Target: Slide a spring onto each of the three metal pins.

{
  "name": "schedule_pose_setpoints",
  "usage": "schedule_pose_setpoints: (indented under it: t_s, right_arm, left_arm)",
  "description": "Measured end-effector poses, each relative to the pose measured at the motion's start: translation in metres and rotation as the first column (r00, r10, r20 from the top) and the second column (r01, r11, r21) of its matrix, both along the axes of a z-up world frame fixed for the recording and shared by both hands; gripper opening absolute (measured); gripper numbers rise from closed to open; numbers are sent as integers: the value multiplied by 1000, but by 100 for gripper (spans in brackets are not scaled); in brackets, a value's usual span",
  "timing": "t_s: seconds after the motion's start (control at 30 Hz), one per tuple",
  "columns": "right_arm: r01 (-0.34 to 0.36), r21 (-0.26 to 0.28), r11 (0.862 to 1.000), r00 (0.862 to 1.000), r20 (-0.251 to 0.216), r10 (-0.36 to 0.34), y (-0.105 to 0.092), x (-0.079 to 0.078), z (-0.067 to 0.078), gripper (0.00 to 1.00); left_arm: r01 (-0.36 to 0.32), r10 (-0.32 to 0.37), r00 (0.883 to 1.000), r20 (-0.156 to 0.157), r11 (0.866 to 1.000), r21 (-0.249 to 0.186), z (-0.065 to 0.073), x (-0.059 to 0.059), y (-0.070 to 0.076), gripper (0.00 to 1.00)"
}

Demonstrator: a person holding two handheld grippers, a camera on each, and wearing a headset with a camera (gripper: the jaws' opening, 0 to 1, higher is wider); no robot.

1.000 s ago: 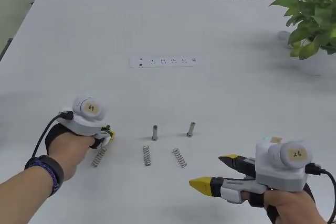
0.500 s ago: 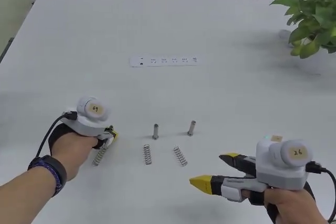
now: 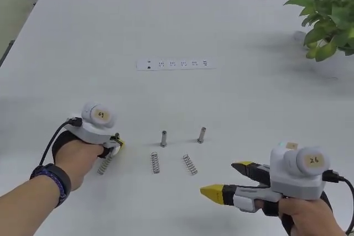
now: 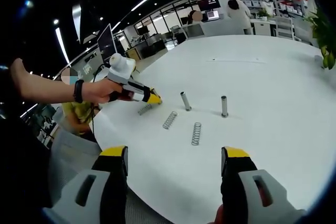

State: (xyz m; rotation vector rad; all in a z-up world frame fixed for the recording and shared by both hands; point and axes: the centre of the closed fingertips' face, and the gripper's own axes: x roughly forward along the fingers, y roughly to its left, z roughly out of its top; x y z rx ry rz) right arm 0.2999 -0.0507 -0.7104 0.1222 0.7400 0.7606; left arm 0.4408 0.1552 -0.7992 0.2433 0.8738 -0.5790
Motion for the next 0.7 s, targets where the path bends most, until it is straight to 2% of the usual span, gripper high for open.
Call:
schedule_pose_setpoints:
  t_s: [0.27, 0.33, 0.4, 0.53, 0.7]
  right_arm:
    - [4, 0, 1000, 1000, 1, -4, -2, 1, 0, 71]
    - [5, 2, 1000, 1000, 2, -5, -2, 0, 1, 71]
    - [7, 4, 1000, 1000, 2, -7, -2, 1, 1, 71]
    - [5, 6, 1000, 1000, 6, -5, 0, 1, 2, 71]
    - [2, 11, 1000, 1000, 9, -2, 3, 1, 2, 71]
  left_arm:
    - [-11, 11, 1000, -7, 1000, -8, 2, -1, 2, 14]
    - [-3, 3, 1000, -17, 1000, 3, 1, -3, 4, 16]
    - [0, 0, 1000, -8, 1000, 7, 3, -3, 5, 19]
    - [-11, 11, 1000, -2, 1000, 2, 8, -5, 10, 20]
    - [-49, 49, 999, 0, 999, 5, 15, -11, 23, 21]
